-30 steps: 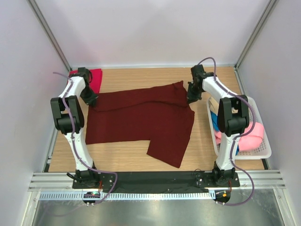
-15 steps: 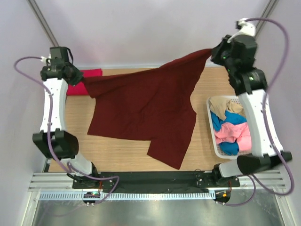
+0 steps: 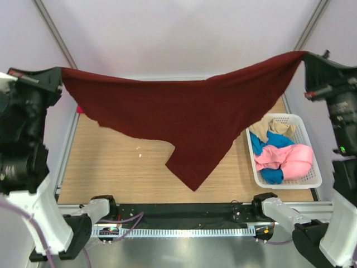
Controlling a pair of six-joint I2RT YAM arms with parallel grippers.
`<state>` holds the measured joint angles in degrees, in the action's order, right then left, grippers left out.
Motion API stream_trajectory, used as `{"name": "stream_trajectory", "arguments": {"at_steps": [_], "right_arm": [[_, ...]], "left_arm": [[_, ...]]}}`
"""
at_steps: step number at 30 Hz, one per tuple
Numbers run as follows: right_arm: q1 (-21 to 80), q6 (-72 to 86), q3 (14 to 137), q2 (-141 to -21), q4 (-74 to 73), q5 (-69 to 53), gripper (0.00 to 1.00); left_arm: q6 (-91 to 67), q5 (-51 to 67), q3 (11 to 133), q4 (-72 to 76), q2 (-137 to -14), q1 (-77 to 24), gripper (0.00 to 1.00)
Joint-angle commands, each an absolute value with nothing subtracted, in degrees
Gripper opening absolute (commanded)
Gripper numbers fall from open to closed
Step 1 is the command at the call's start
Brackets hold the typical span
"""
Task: Fold and stack the t-shirts
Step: Flatten the tshirt out
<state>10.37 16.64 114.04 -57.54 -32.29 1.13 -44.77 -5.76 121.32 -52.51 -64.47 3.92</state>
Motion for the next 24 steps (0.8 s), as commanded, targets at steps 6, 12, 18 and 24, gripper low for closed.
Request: {"name": "stream_trajectory", "arguments": {"at_steps": [6,12,18,24], "right_arm": [[10.1,16.7,128.9,-53.6,-31.2,-2.5,0.01],[10.1,18.8,133.2,-55.6,-30.4,-3.3,0.01],[10.2,20.9,121.2,-56.4,-26.7,-2.9,0.01],[10.1,20.6,110.7,-63.4,-23.5,-2.6,0.01]], "left_arm": [[-38.4,-18.1,131.0,-51.8,-58.5,-4.0,0.0],[-37.4,-17.5,130.3,-50.3,-57.7,-5.4,0.01],[-35.1,-18.7,123.2,-49.0,-59.8,-5.7,0.0],[-33.0,-22.6,105.1,-43.9,-62.8,-5.7,0.0]]}}
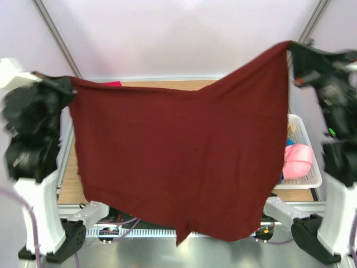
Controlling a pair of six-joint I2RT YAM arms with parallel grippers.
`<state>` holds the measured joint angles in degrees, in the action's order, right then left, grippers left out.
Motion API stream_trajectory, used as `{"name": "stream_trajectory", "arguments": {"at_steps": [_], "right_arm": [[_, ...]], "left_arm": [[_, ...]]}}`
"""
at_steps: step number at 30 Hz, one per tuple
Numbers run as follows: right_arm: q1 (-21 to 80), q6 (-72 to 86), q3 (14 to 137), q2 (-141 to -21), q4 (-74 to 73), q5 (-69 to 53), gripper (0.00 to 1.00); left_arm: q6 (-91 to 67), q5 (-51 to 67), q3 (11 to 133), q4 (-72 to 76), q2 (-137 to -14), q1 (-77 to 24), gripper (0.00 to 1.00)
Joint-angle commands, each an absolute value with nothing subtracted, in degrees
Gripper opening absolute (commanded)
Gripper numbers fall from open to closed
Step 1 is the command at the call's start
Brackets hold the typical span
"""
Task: Fold and stack the t-shirts
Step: Flatten the tshirt out
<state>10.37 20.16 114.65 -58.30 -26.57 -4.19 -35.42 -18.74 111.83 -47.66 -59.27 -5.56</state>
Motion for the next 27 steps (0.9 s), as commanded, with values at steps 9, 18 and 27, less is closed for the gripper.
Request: {"name": "stream_trajectory", "arguments": {"at_steps": [9,18,27], "right_arm": [[10.1,18.5,93.6,-78.5,-13.3,-1.9,0.01],[10.1,17.1,96.3,-103.3,-7.6,-1.9,0.01],[10.1,16.7,114.8,-122.5,-14.3,-3.4,0.01]], "left_arm": [[-31.7,-25.6,82.3,-30.8,-73.9,-4.9,0.0],[-29.4,-19.5,86.6,-21.5,-103.0,-0.4,0.0],[-28.0,-16.4,102.6,-22.3,-119.1,1.8,0.0]]}}
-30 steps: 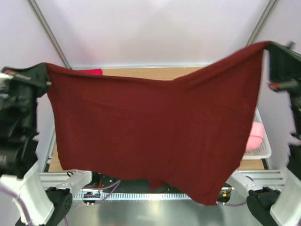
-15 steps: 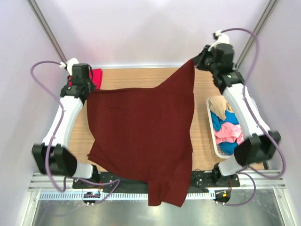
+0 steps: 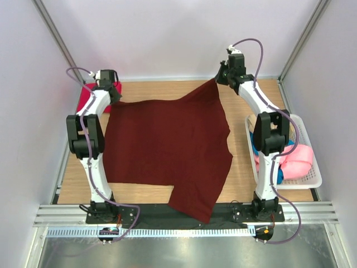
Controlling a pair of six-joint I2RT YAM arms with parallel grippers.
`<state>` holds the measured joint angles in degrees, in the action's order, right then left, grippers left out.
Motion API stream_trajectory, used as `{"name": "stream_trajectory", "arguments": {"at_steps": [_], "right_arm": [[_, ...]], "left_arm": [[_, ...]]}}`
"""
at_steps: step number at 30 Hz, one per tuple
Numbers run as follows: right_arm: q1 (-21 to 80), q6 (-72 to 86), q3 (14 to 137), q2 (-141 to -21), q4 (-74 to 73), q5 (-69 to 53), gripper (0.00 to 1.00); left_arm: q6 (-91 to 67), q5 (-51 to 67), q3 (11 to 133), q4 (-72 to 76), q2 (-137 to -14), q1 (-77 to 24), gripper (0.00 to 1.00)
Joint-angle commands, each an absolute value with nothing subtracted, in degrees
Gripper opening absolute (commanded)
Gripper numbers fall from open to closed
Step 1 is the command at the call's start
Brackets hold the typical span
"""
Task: Fold and stack the t-shirts
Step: Flatten the tshirt out, then fold the tshirt
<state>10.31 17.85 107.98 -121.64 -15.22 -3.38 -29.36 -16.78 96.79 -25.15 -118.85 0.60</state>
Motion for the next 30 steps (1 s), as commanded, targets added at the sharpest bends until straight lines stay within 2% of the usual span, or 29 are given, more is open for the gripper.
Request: {"name": "stream_trajectory", "arguments": {"at_steps": [1,10,14,19,30], "right_arm": [[10.1,16.6,115.8,-123.1,-15.5,-3.3,0.01],[10.1,17.9,117.6,-120.1,-25.8,-1.9,0.01],[10.3,20.7,110.4,-114.9,-27.7,-2.2,0.01],[10.8,21.9,107.8,-111.6,-34.0,-1.9,0.01],[12.6,24.8,94.8,-100.6,-36.3,-3.7,0.01]], "left_arm": [[-27.9,-16.5,103.4,-23.2,-120.7,1.8,0.0],[-25.4,-14.7,108.3,-25.7,-123.7,4.3,0.0],[-24.1,-14.1,108.6,-27.1,-124.1,5.5,0.0],[-24.0,-13.4,109.1,-28.3,-125.1,6.2,0.0],[-24.1,-16.3,113.4,-35.9,-126.9,6.2,0.0]]}}
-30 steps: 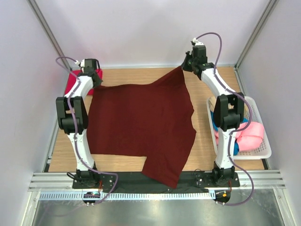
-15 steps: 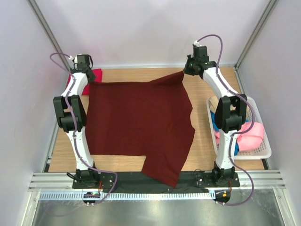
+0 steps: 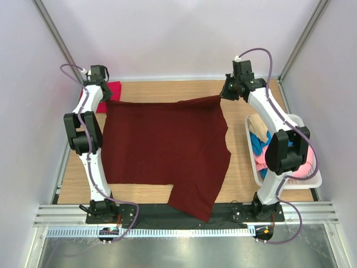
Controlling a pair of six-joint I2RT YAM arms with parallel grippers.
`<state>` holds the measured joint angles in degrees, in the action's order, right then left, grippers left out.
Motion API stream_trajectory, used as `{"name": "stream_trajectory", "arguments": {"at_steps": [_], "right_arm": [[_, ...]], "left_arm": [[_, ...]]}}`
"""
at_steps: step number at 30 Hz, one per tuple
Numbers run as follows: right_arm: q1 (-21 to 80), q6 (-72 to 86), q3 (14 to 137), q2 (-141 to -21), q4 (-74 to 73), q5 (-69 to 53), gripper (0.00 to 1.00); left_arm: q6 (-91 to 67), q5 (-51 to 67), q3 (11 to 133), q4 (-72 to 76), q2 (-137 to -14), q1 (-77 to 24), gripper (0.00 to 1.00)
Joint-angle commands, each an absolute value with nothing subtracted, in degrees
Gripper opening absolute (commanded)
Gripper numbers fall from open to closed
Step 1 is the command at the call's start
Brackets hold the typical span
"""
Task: Fold and stack the t-shirts
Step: Fold the tshirt
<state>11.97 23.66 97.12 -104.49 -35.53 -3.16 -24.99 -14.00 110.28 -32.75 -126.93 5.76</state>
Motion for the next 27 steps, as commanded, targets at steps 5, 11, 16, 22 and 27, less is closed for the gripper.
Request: {"name": "stream_trajectory", "arguments": {"at_steps": [5,11,16,22,27], "right_arm": [[12.9,26.4,89.7,-97.7,-36.7,-4.6,0.01],[13.9,28.4,83.2,-92.5,-36.5,-5.5,0.01],[14.3,29.4,79.9,-89.0,-36.6,-5.7,0.01],[14.6,29.9,76.7,-85.4,-37.5,-6.2,0.01],[14.6,30.0,74.2,-82.7,-38.1,-6.3,0.01]], "left_arm": [[-24.6,-18.7,111.7,-37.7,-125.2,6.3,0.0],[-24.9,-19.9,111.7,-42.1,-125.2,6.5,0.0],[-25.1,-19.4,110.4,-43.7,-124.5,6.6,0.0],[-25.4,-19.6,109.6,-46.8,-123.8,6.7,0.0],[-25.2,-21.3,105.3,-46.8,-120.6,6.8,0.0]]}}
